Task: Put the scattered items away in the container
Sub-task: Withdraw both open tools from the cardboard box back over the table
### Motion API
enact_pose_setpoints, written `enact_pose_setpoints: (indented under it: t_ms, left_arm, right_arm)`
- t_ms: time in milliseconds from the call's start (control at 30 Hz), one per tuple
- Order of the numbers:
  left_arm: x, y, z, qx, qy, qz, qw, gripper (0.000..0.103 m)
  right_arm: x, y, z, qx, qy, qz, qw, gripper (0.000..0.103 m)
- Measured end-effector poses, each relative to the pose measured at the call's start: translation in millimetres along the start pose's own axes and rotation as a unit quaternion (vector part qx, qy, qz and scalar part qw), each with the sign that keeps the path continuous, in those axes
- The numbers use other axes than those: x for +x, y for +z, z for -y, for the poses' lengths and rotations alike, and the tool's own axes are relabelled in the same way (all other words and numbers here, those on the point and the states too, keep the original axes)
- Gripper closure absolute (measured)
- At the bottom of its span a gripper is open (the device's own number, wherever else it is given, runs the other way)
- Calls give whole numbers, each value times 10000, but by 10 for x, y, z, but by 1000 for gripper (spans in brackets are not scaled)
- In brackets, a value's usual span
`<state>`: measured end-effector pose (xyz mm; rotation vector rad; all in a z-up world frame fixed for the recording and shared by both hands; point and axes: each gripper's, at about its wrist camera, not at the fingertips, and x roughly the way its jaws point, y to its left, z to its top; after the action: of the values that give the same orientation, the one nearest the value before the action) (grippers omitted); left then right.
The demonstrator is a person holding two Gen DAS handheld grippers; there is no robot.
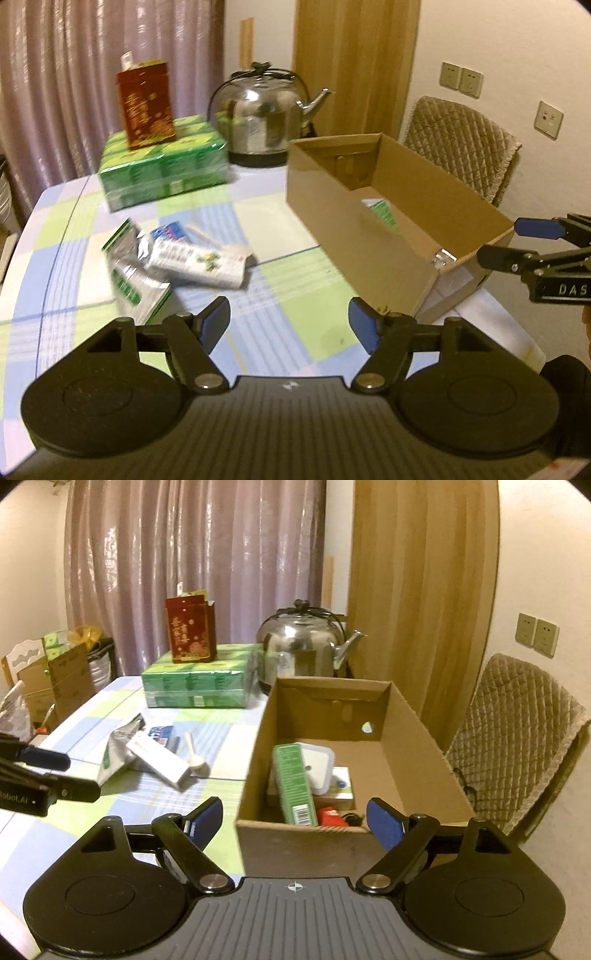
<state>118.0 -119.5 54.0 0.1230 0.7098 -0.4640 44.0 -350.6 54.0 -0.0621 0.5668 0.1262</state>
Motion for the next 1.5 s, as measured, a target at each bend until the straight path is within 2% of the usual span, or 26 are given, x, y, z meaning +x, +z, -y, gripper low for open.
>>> enact_pose_setpoints:
  t_ms: [100,333,500,667,867,1067,1333,1500]
  left_arm:
    - [-94,-114,-55,-59,127,-19,9999,30]
    - [-229,-320,-207,-305,278,-92,9991,24]
    - [-320,-451,-331,-461,319,-81,9984,10]
    - [-358,-580,-529,-580,521,-182,9968,6]
    - [-359,-648,-788,-522,869,-278,9945,5]
    - [-248,-653,-1040,-519,1065,-357,9923,4]
    - [46,-577,-1302,-411,1062,-389,9927,5]
    - [353,-517,-1390,-295,1016,-460,9933,11]
  right_arm:
    - [-21,-9,-89,-61,70,-15,10000,19]
    - [-24,12,-319,-219,271,-31,9994,16]
    - [-24,30,-473,-311,507,-1,9982,8]
    - [24,81,-671,-444,757,79,9961,6]
    - [214,171,-956,-654,1077,89,9920,5]
    - [509,199,-1211,-1006,1291,-6,9865,5]
    - [1011,239,-1336,-1302,1381,-183,9816,5]
    - [1380,254,-1372,-1515,1331,-350,9788,5]
